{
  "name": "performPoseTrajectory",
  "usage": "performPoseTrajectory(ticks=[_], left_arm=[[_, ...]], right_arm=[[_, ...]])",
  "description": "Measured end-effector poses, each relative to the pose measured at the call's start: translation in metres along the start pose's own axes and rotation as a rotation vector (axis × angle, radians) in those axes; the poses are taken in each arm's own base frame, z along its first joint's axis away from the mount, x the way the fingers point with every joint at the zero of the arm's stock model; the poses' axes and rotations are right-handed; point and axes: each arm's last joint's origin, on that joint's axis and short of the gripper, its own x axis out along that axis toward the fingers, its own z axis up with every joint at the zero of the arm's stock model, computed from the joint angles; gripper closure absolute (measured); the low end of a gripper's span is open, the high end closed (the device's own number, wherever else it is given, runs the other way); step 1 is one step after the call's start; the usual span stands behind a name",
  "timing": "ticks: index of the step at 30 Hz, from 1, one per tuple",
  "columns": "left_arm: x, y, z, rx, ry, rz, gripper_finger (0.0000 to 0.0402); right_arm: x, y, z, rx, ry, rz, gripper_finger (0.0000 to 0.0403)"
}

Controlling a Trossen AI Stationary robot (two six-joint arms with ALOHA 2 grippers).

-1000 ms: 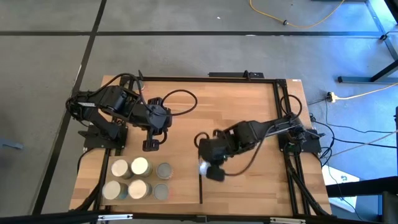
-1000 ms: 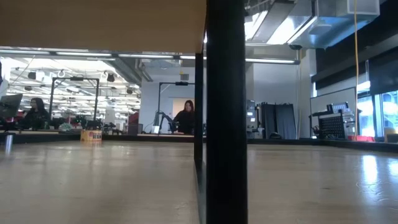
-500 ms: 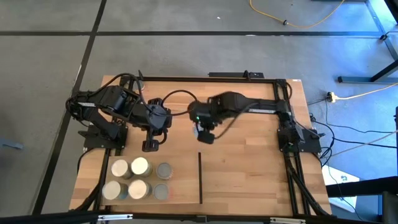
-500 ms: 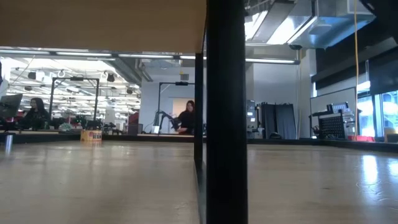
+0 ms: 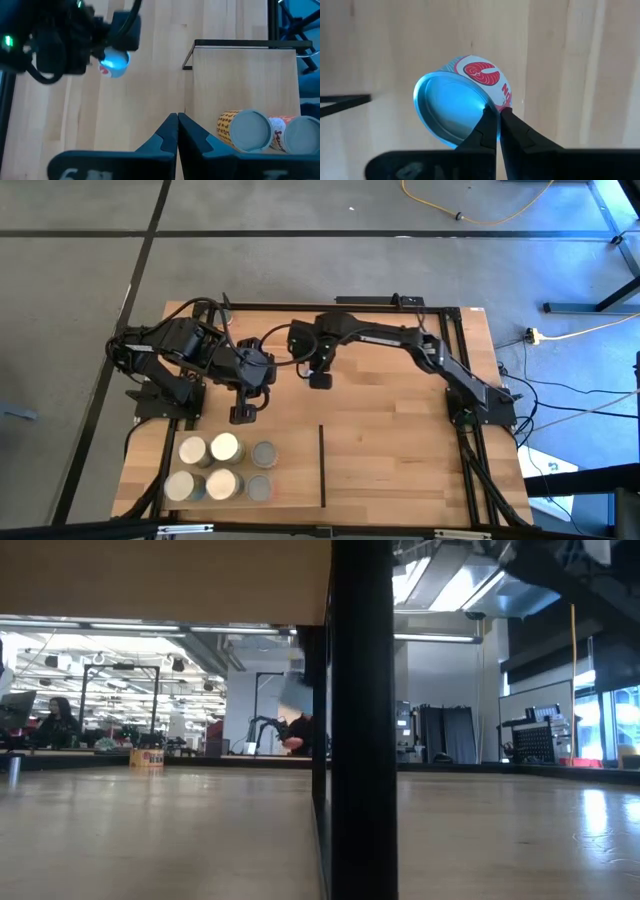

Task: Pick and place cans onto a shelf
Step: Put the canned salmon on the shelf

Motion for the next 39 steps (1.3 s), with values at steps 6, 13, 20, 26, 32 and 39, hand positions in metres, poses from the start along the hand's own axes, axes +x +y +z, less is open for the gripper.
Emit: performPoseTrajectory(ticks=[6, 13, 20, 26, 32, 39], left_arm=[[0.000, 0.000, 0.000, -0.025, 0.000, 0.000, 0.0401], [0.000, 0.000, 0.000, -0.045, 0.000, 0.000, 0.0401], [0.000, 0.000, 0.000, -0.047, 0.000, 0.000, 0.0401], [0.000, 0.000, 0.000, -0.047, 0.000, 0.000, 0.0401], [0.000, 0.000, 0.000, -0.051, 0.000, 0.000, 0.0401], [0.000, 0.000, 0.000, -0.052, 0.000, 0.000, 0.0401]], right_arm=[[0.043, -0.018, 0.003, -0.024, 0.062, 0.026, 0.0397], [0.085, -0.029, 0.003, -0.028, 0.123, 0.062, 0.0397], [0.096, -0.030, 0.003, -0.046, 0.151, 0.014, 0.0377], [0.100, -0.031, 0.003, -0.053, 0.154, 0.003, 0.0349], [0.094, -0.028, 0.004, -0.058, 0.151, 0.004, 0.0346], [0.076, -0.022, 0.003, -0.066, 0.146, 0.007, 0.0344]])
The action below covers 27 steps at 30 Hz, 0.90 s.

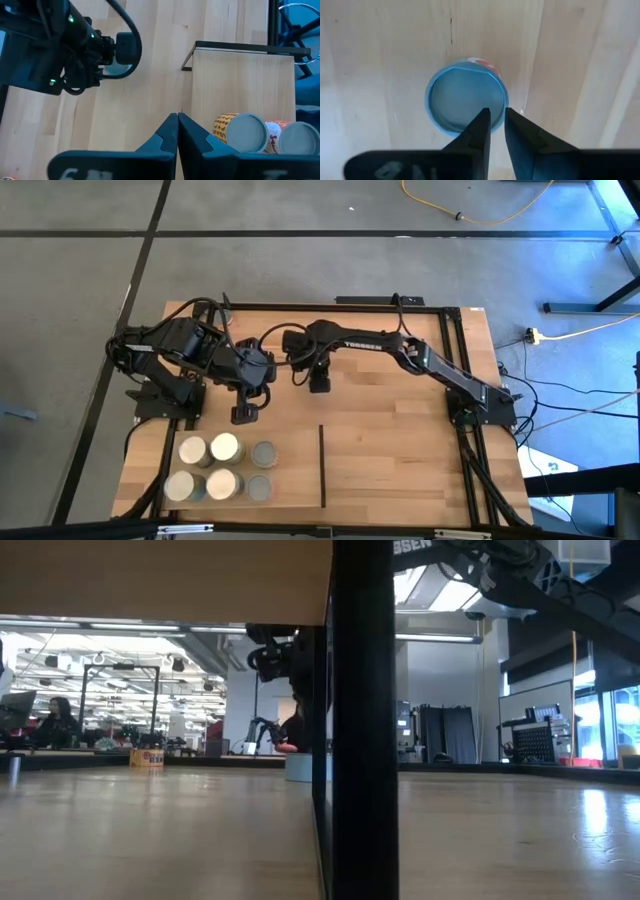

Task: Pick and place cans onto a shelf
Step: Put the canned salmon on the shelf

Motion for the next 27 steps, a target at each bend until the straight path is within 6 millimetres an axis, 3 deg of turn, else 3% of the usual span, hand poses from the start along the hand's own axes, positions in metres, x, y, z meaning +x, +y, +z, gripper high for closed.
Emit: performPoseTrajectory(ticks=[11, 19, 27], left_arm=[[0.000, -0.001, 0.000, -0.017, 0.010, -0.025, 0.0401], [0.000, 0.000, 0.000, -0.027, 0.001, -0.001, 0.0393], [0.000, 0.001, 0.000, 0.035, -0.012, 0.033, 0.0391]], right_arm=[[-0.054, 0.007, -0.009, -0.004, -0.097, -0.026, 0.0344], [-0.115, 0.017, -0.025, -0.014, -0.233, -0.060, 0.0344], [-0.184, 0.031, -0.055, 0.017, -0.394, -0.092, 0.0344]])
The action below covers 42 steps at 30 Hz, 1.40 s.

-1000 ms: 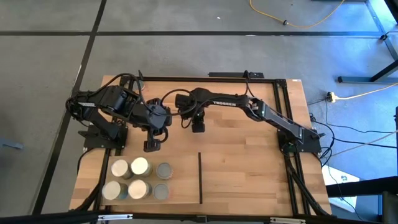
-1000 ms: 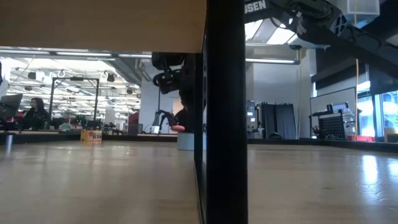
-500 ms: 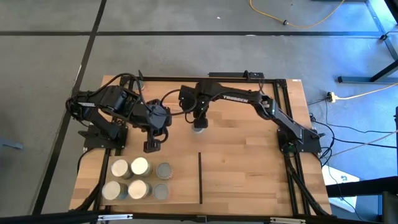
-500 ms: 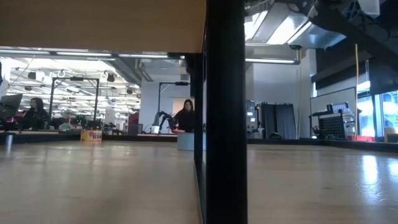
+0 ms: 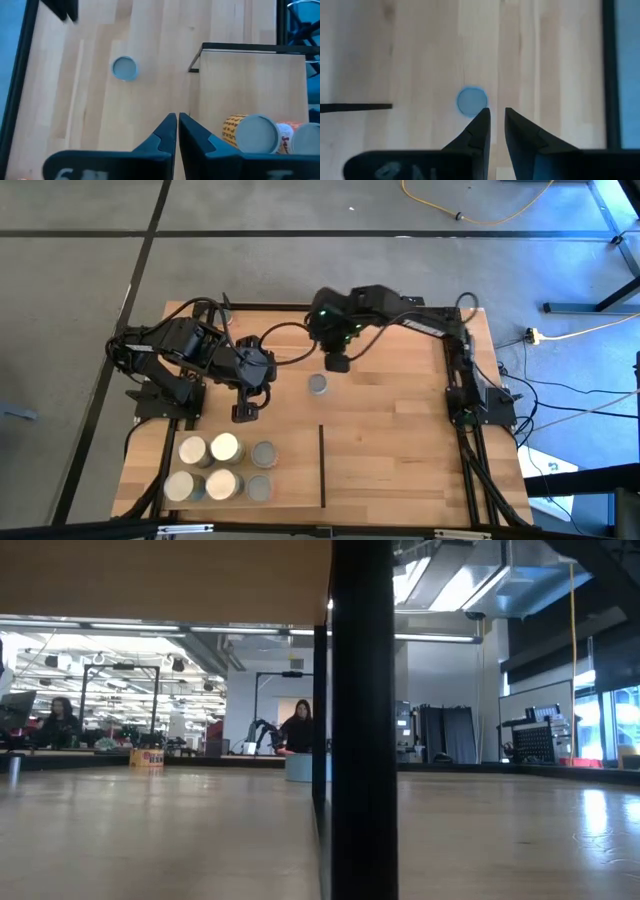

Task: Pick and place cans onto a shelf
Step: Put the canned salmon on the shelf

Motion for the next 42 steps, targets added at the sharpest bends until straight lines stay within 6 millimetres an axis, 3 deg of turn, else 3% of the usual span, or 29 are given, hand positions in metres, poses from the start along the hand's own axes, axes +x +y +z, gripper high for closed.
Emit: performPoseTrajectory(ticks=[9, 16, 23, 31, 42], left_arm=[[0.000, 0.002, 0.001, 0.120, -0.014, 0.050, 0.0400], [0.021, 0.005, 0.000, 0.140, 0.064, 0.085, 0.0400], [0.061, 0.008, -0.011, 0.187, 0.211, 0.125, 0.0397], [0.099, 0.003, -0.011, 0.250, 0.168, 0.104, 0.0401], [0.111, 0.020, 0.004, 0.170, 0.050, 0.144, 0.0401]], right_arm=[[-0.080, 0.010, -0.015, -0.016, -0.168, -0.035, 0.0344], [-0.120, 0.016, -0.028, -0.074, -0.252, -0.061, 0.0344], [-0.141, 0.019, -0.037, -0.090, -0.297, -0.075, 0.0344], [-0.158, 0.021, -0.049, -0.123, -0.277, -0.152, 0.0344], [-0.183, 0.028, -0.076, -0.118, -0.209, -0.176, 0.0344]])
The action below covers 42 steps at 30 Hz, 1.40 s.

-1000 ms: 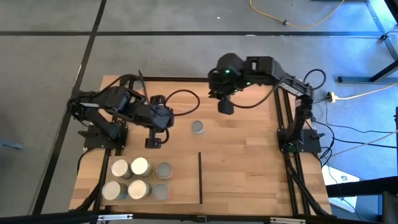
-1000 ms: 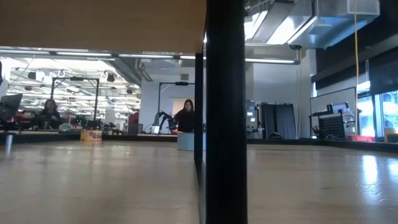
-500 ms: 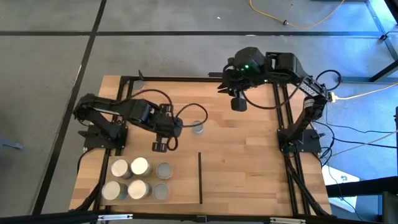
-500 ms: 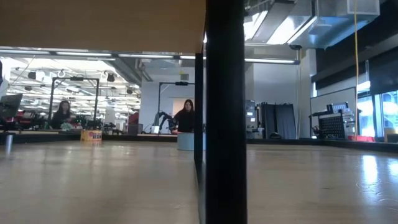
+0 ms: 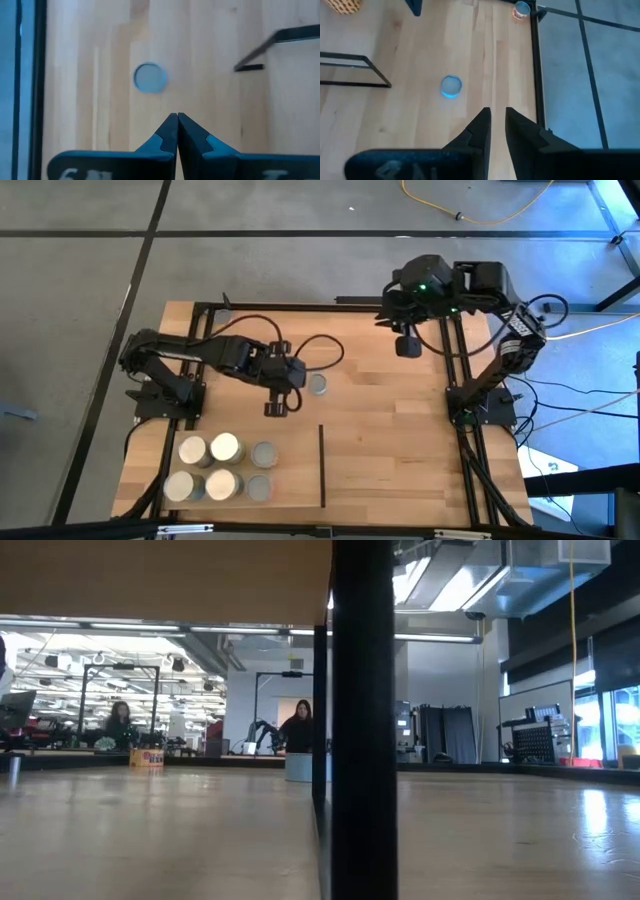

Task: Pick and place cans onto a shelf
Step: Put the canned salmon on the shelf

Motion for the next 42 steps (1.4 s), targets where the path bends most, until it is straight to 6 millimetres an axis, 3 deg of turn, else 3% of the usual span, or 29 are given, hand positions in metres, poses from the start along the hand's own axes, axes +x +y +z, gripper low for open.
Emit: performPoseTrajectory(ticks=[9, 17, 20, 31, 42], left_arm=[[0.017, 0.028, 0.005, -0.089, 0.021, -0.055, 0.0374], [0.060, 0.044, 0.003, 0.130, 0.073, -0.109, 0.0356], [0.082, 0.045, -0.009, 0.199, 0.120, -0.114, 0.0359], [0.143, 0.033, -0.026, 0.412, -0.102, -0.115, 0.0360], [0.176, 0.025, -0.055, 0.430, -0.148, -0.089, 0.0360]], right_arm=[[-0.014, -0.002, -0.008, 0.062, 0.030, -0.136, 0.0344], [-0.018, -0.005, -0.010, 0.116, 0.049, -0.227, 0.0344], [-0.021, -0.005, -0.012, 0.118, 0.051, -0.234, 0.0344], [-0.026, -0.005, -0.014, 0.121, 0.041, -0.240, 0.0344], [-0.026, -0.005, -0.014, 0.121, 0.041, -0.239, 0.0344]])
